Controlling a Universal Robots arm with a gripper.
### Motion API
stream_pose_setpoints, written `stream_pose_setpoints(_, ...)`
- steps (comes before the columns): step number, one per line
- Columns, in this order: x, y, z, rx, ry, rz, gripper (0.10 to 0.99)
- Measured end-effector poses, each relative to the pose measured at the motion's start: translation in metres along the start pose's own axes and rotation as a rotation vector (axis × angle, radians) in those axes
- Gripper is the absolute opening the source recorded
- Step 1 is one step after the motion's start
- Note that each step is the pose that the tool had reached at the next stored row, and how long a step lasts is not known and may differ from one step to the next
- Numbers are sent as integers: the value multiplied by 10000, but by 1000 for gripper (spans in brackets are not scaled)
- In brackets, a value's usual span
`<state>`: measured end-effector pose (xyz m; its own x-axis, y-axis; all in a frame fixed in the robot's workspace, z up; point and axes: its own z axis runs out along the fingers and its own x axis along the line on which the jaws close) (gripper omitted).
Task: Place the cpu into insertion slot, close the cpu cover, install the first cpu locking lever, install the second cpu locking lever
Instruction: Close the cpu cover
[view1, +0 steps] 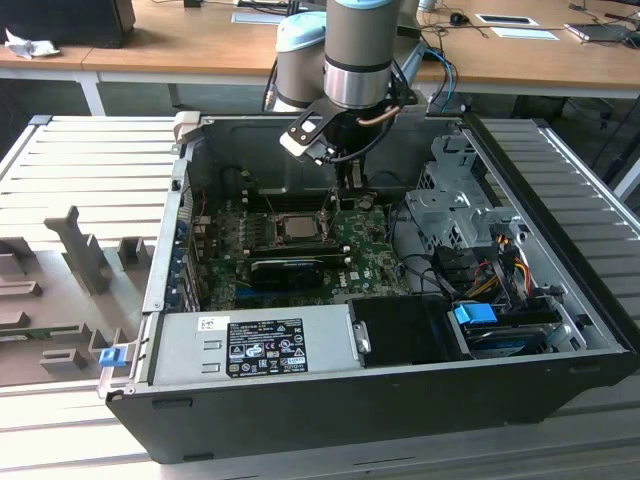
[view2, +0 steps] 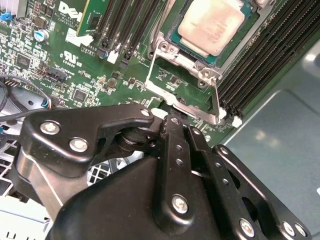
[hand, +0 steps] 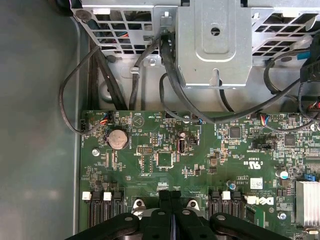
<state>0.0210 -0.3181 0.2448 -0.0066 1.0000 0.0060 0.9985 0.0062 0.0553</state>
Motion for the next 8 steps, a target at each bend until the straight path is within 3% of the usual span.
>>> stream_pose_setpoints(3,0,-23,1,-1,0,0,106)
stream_pose_setpoints(8,1,-126,0,0,0,0,106)
